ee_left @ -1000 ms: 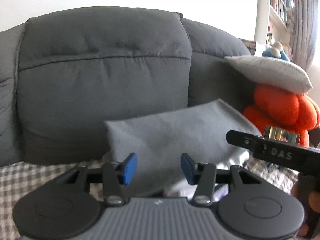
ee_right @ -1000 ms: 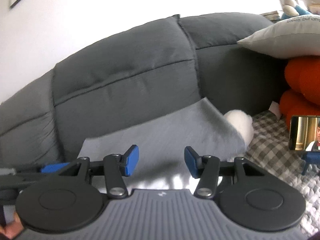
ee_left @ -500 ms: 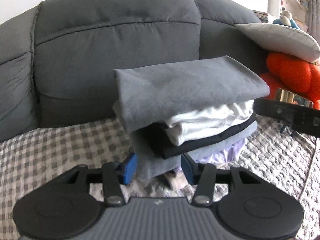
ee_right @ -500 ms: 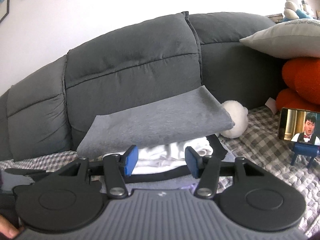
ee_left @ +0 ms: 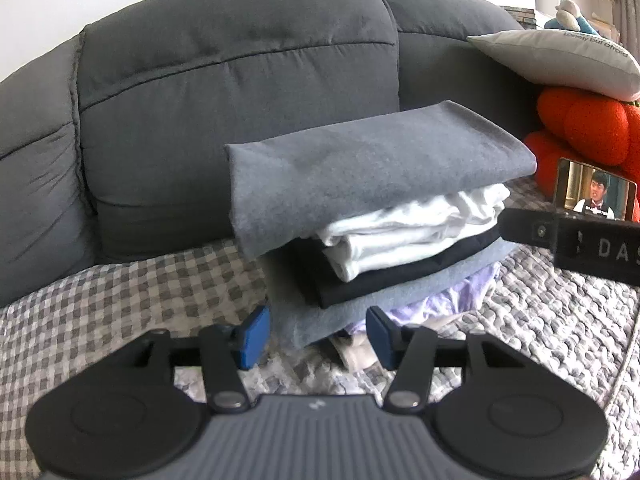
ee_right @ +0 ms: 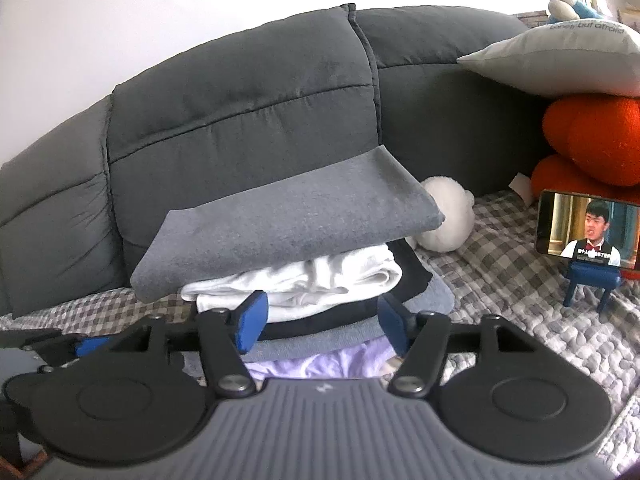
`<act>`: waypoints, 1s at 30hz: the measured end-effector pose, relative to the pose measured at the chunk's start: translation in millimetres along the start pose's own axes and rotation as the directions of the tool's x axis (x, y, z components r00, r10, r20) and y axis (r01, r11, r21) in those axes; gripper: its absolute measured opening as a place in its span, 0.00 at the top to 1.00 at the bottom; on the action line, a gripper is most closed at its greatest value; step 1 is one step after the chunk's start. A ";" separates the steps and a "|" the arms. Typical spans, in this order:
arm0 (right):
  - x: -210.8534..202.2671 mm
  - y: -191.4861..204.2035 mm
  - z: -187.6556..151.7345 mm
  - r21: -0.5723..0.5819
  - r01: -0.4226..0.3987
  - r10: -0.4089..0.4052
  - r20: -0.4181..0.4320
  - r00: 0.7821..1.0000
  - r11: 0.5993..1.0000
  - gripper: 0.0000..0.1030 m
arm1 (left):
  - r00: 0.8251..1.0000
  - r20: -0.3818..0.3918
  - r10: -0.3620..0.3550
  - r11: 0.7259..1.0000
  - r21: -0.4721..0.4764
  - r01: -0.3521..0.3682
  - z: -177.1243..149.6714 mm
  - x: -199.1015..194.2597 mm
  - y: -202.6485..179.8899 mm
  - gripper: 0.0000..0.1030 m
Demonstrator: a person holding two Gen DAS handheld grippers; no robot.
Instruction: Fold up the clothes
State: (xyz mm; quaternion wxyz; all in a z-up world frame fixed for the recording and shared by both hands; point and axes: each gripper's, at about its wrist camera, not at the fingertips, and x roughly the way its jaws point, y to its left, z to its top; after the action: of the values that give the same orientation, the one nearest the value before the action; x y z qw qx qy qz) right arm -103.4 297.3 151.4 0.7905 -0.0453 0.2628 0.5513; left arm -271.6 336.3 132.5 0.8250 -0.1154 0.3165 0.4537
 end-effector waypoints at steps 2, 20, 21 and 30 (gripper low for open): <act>-0.7 0.4 -0.2 -0.005 0.002 -0.002 0.001 1.000 1.000 0.35 | 1.000 0.004 0.004 1.000 0.002 -0.004 -0.1 -1.8 -0.3 0.46; -4.4 0.9 -1.4 0.013 -0.006 0.005 0.024 1.000 1.000 0.00 | 0.999 0.016 0.040 0.999 0.027 -0.040 -0.8 -3.6 -7.8 0.06; -4.3 0.9 -1.5 0.013 -0.006 0.005 0.023 1.000 1.000 0.00 | 0.999 0.016 0.043 0.999 0.027 -0.043 -0.8 -3.5 -7.6 0.05; -3.0 -0.5 -2.3 0.020 -0.004 0.004 0.014 1.000 1.000 0.00 | 0.997 0.016 0.069 0.997 0.020 -0.069 -1.0 -2.2 -6.0 0.01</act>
State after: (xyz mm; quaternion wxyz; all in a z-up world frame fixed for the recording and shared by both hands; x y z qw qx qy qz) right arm -104.6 293.7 150.7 0.7916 -0.0329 0.2632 0.5505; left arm -267.9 331.0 132.5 0.8124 -0.0922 0.3185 0.4796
